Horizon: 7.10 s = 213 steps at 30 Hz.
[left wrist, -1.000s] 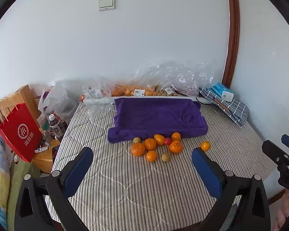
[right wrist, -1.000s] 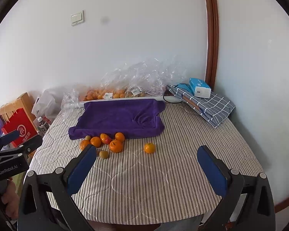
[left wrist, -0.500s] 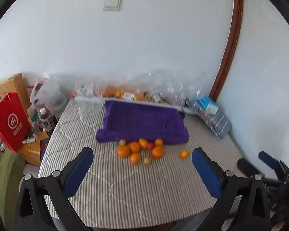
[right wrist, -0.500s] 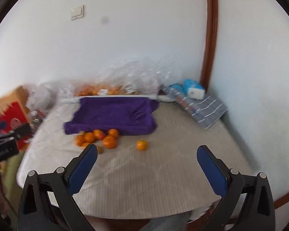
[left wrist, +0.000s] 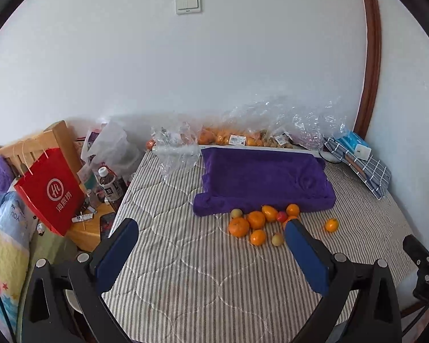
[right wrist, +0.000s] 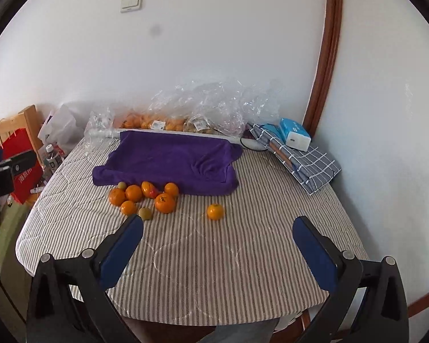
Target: Organize fruits
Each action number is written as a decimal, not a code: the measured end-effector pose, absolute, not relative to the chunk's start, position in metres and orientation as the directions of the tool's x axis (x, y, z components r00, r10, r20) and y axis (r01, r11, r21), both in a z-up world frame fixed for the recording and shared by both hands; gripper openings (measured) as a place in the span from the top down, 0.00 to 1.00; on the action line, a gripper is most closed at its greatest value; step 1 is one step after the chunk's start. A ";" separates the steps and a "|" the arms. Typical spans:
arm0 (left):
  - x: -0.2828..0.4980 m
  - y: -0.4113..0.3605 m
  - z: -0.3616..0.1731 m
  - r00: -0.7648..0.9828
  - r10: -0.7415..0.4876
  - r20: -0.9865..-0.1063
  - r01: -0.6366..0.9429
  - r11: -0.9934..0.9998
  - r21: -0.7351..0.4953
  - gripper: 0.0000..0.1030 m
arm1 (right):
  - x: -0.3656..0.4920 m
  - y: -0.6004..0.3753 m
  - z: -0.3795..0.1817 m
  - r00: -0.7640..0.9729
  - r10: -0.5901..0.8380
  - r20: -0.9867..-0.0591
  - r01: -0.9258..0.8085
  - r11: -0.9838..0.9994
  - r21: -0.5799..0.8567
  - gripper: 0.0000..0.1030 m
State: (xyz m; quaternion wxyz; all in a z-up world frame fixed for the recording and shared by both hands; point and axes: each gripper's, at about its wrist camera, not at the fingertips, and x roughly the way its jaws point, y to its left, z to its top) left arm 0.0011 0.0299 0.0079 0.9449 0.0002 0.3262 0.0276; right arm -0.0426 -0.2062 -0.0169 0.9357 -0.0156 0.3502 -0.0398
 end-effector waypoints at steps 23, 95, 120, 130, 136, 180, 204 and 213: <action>-0.010 0.012 0.012 0.797 0.006 -0.604 -0.001 1.000 0.009 0.00 | -0.053 -0.212 0.001 0.791 -0.038 -0.610 0.077 0.996 0.038 0.00; 0.164 0.034 -0.179 0.561 -0.198 -0.804 0.126 0.980 -0.153 0.28 | 0.131 -0.236 -0.221 0.596 0.036 -0.802 0.041 0.996 0.076 0.51; 0.158 0.055 -0.135 0.611 -0.273 -0.743 0.129 0.960 -0.247 0.61 | 0.114 -0.238 -0.162 0.690 0.072 -0.721 0.020 0.993 0.118 0.67; 0.191 0.051 -0.086 0.684 -0.219 -0.696 0.136 0.975 -0.174 0.61 | 0.150 -0.247 -0.123 0.725 0.051 -0.687 0.050 0.991 0.126 0.67; 0.224 0.042 -0.081 0.698 -0.217 -0.683 0.139 0.976 -0.167 0.61 | 0.185 -0.243 -0.113 0.743 0.063 -0.667 0.049 0.988 0.147 0.67; 0.309 0.016 -0.179 0.581 -0.168 -0.796 0.117 0.986 -0.122 0.58 | 0.273 -0.223 -0.196 0.680 0.086 -0.728 -0.005 0.994 0.113 0.38; 0.205 0.026 -0.125 0.637 -0.199 -0.745 0.155 0.979 -0.129 0.49 | 0.158 -0.226 -0.161 0.630 0.028 -0.776 0.097 0.989 0.115 0.37; 0.165 0.049 -0.131 0.635 -0.144 -0.759 0.129 0.988 -0.079 0.49 | 0.124 -0.195 -0.171 0.619 0.069 -0.782 0.027 0.994 0.109 0.37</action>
